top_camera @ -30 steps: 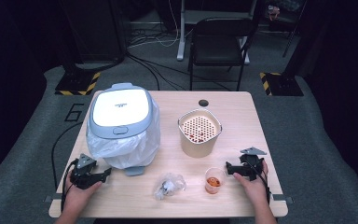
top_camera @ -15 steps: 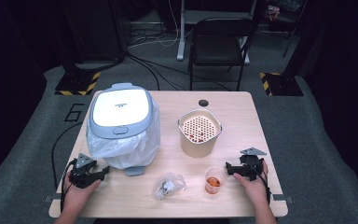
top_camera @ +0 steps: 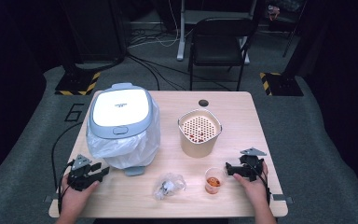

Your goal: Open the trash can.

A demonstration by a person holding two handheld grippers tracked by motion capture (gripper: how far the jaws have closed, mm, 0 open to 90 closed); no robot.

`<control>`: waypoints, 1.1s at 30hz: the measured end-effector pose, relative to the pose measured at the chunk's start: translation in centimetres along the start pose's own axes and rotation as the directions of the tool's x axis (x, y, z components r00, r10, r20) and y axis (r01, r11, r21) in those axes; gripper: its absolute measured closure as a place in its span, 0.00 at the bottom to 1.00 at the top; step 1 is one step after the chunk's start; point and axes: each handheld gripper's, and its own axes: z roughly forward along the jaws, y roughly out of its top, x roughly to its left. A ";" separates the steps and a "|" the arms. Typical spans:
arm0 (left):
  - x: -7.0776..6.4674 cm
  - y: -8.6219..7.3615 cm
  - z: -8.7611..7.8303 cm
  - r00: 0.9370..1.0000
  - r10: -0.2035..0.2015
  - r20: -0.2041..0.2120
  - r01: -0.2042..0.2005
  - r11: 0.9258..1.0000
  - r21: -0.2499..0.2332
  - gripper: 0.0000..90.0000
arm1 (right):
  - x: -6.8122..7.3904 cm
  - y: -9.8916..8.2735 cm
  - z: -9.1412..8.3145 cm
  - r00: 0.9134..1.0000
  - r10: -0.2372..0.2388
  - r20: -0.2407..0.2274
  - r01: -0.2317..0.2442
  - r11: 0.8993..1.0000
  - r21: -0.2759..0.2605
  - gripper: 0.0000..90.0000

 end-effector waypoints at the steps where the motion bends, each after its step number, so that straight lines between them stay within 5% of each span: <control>1: -0.2 0.2 -0.4 1.000 0.011 0.013 -0.011 1.000 0.000 0.66 | 0.0 0.0 0.0 1.000 0.001 0.001 -0.001 1.000 0.000 0.00; 5: -1.0 0.6 -1.4 0.996 0.033 0.080 -0.035 0.999 0.021 0.76 | 0.0 0.0 0.0 1.000 0.002 0.004 -0.002 1.000 0.000 0.00; 11: -2.7 1.0 -1.7 0.983 0.127 0.132 -0.135 0.989 0.053 0.92 | 0.0 0.0 0.0 1.000 0.001 0.007 -0.001 1.000 0.001 0.00; 23: -5.4 2.0 -0.8 0.975 0.104 0.198 -0.112 0.993 0.030 0.94 | 0.0 0.0 0.0 1.000 0.003 0.004 -0.003 1.000 -0.002 0.00; 24: -5.9 2.0 -0.7 0.978 0.066 0.197 -0.074 0.997 0.029 0.93 | 0.0 0.0 0.0 1.000 0.005 0.004 -0.005 1.000 -0.001 0.00; 25: -6.2 2.2 -0.5 0.976 0.088 0.197 -0.093 0.995 0.020 0.94 | 0.0 0.0 0.0 1.000 0.006 0.005 -0.006 1.000 0.000 0.00; 27: -6.8 2.3 -0.3 0.978 0.067 0.196 -0.071 0.997 0.015 0.94 | 0.1 0.0 0.0 1.000 0.006 0.005 -0.006 1.000 0.000 0.00; 33: -8.0 2.7 0.8 0.969 0.126 0.210 -0.130 0.991 0.008 1.00 | 0.1 0.0 0.0 1.000 0.006 0.005 -0.006 1.000 0.000 0.00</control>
